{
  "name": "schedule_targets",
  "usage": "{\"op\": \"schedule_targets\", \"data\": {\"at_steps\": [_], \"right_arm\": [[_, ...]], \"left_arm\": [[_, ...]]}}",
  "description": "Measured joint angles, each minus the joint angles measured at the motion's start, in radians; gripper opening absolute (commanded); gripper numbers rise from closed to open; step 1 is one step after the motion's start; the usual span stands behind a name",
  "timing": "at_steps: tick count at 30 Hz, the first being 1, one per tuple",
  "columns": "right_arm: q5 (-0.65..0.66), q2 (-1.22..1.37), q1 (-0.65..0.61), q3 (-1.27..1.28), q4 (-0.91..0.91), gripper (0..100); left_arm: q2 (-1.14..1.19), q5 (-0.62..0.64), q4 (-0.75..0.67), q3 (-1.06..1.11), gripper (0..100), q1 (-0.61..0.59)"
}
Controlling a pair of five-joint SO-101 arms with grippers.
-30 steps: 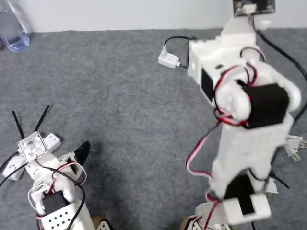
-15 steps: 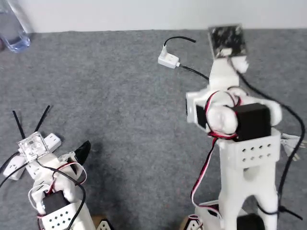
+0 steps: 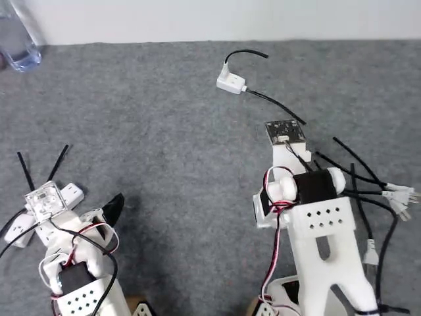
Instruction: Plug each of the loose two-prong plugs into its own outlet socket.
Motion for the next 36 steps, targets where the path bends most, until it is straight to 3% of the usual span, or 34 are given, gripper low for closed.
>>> {"op": "schedule_targets", "data": {"at_steps": [11,17,21,25,28,32,36], "right_arm": [[0.0,-0.003,0.02,0.362,-0.405,37.1],[0.0,-0.003,-0.002,0.555,-0.698,37.0],[0.0,-0.003,-0.034,0.586,-0.755,37.0],[0.0,-0.003,-0.049,0.591,-0.764,37.0],[0.0,-0.003,-0.051,0.6,-0.781,37.0],[0.0,-0.003,-0.06,0.617,-0.818,37.0],[0.0,-0.003,-0.063,0.62,-0.827,37.0]], "left_arm": [[0.0,-0.005,0.002,-0.002,42,-0.02],[0.0,-0.137,0.02,-0.052,42,-0.186],[0.0,-0.288,0.017,-0.133,42,-0.302],[-0.002,-0.356,-0.046,-0.253,42,-0.404],[-0.034,-0.545,-0.149,-0.313,42,-0.473],[-0.114,-0.961,-0.258,-0.311,42,-0.465],[-0.181,-1.37,-0.269,-0.276,42,-0.407]]}}
